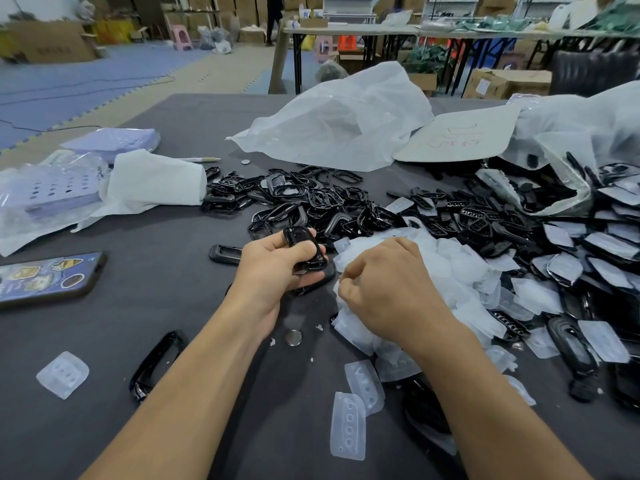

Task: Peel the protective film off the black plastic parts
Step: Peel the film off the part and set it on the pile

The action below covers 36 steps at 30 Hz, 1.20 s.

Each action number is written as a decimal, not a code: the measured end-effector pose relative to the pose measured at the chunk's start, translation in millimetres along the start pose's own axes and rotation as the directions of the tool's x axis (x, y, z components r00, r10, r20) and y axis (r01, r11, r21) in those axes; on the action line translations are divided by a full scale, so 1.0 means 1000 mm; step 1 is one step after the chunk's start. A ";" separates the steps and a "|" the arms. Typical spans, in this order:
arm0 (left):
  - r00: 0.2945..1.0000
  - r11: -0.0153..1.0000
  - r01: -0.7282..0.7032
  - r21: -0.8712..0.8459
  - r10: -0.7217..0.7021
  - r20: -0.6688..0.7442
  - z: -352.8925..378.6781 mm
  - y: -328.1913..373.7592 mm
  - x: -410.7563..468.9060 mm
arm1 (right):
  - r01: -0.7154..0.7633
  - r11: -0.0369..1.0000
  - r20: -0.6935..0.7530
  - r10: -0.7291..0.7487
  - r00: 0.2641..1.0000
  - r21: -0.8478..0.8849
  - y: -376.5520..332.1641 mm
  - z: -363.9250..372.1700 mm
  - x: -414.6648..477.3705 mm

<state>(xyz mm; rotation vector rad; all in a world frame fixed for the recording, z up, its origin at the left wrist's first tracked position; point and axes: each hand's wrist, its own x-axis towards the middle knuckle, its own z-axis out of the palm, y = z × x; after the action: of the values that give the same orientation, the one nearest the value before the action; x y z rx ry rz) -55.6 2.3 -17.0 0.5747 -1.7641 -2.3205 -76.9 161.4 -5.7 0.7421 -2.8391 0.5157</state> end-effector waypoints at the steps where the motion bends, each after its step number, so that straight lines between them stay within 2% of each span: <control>1: 1.000 1.000 -0.003 0.011 0.003 0.010 0.000 0.000 0.000 | -0.001 1.000 -0.002 0.001 1.000 -0.004 0.000 0.000 0.001; 6: 0.999 0.997 -0.030 0.066 0.029 0.022 -0.001 0.001 -0.001 | -0.099 0.985 -0.049 0.106 0.993 0.139 -0.002 -0.005 0.001; 9: 0.999 0.996 -0.045 0.080 0.043 0.023 -0.001 0.001 -0.001 | -0.127 0.981 -0.029 0.132 0.991 0.147 0.000 -0.006 0.001; 18: 0.998 0.992 -0.064 0.109 0.063 0.017 -0.005 -0.001 -0.001 | -0.008 0.990 0.052 0.015 0.999 -0.139 0.000 -0.004 -0.001; 25: 0.998 0.989 -0.063 0.137 0.061 0.022 -0.002 -0.004 0.001 | 0.025 0.968 0.079 -0.006 0.997 -0.251 -0.011 -0.002 -0.003; 28: 0.998 0.988 -0.057 0.143 0.054 0.023 -0.002 -0.005 0.002 | 0.020 0.976 0.025 -0.015 1.000 -0.219 -0.010 -0.004 -0.005; 33: 0.997 0.986 -0.067 0.153 0.061 0.045 0.001 -0.003 -0.003 | -0.056 0.987 -0.005 0.056 0.998 -0.151 -0.010 -0.008 -0.005; 36: 0.991 0.985 -0.087 0.149 0.070 0.115 0.000 0.001 -0.009 | -0.145 0.989 -0.083 0.144 0.986 -0.009 -0.009 -0.012 -0.004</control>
<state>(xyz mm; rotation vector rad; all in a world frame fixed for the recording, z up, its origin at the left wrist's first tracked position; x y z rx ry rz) -47.9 5.0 -14.1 0.3990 -1.9901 -2.2157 -67.9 160.2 7.1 0.5022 -2.8302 0.5312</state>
